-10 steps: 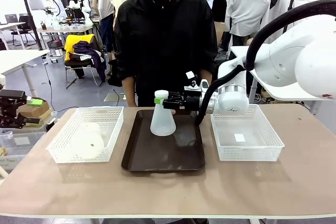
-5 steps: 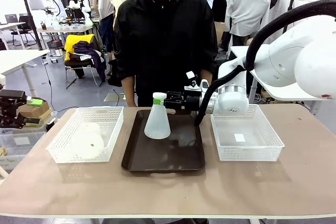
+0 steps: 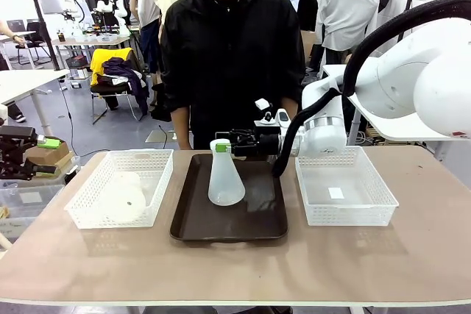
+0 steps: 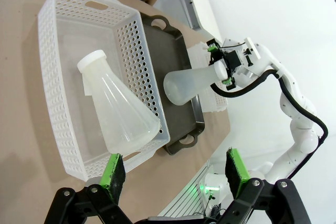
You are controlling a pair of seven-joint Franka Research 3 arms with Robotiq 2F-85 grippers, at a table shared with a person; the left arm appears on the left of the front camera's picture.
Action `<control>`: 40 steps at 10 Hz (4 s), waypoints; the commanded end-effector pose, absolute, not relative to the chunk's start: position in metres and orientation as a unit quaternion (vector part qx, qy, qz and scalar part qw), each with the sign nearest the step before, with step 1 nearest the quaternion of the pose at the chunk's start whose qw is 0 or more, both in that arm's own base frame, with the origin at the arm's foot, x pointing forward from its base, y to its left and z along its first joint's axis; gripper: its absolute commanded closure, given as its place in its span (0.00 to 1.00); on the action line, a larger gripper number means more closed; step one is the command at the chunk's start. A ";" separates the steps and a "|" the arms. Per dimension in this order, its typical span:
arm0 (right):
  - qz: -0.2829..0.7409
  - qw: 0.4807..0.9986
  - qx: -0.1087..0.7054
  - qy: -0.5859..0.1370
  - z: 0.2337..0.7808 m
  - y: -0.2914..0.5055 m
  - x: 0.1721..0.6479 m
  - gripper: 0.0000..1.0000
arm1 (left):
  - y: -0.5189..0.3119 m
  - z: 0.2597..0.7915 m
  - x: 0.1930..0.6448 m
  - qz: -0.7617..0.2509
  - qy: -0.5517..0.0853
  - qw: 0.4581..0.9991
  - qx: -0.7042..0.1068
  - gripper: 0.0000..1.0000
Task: Prepare the laboratory tools.
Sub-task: Place the picked Big flask upright in the Handle tray as instructed by the person, then pick up the Big flask that the person points to.
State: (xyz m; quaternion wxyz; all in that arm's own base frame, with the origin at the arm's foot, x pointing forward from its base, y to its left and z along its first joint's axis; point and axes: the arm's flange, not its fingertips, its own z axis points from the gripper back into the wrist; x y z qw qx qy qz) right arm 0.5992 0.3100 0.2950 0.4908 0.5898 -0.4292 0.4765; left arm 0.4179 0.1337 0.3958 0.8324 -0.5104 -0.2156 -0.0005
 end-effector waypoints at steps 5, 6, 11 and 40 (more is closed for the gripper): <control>0.555 0.477 0.601 -0.323 0.298 0.300 0.585 0.00 | 0.134 0.397 0.417 0.002 -0.217 0.831 -0.513 0.00; 0.561 0.480 0.596 -0.316 0.299 0.297 0.582 0.00 | 0.134 0.397 0.417 0.002 -0.217 0.831 -0.513 0.00; 0.560 0.483 0.588 -0.327 0.298 0.295 0.584 0.00 | 0.134 0.397 0.417 0.002 -0.217 0.831 -0.513 0.00; 0.516 0.639 0.341 -0.458 0.418 0.090 0.514 0.00 | 0.134 0.397 0.417 0.002 -0.217 0.831 -0.513 0.00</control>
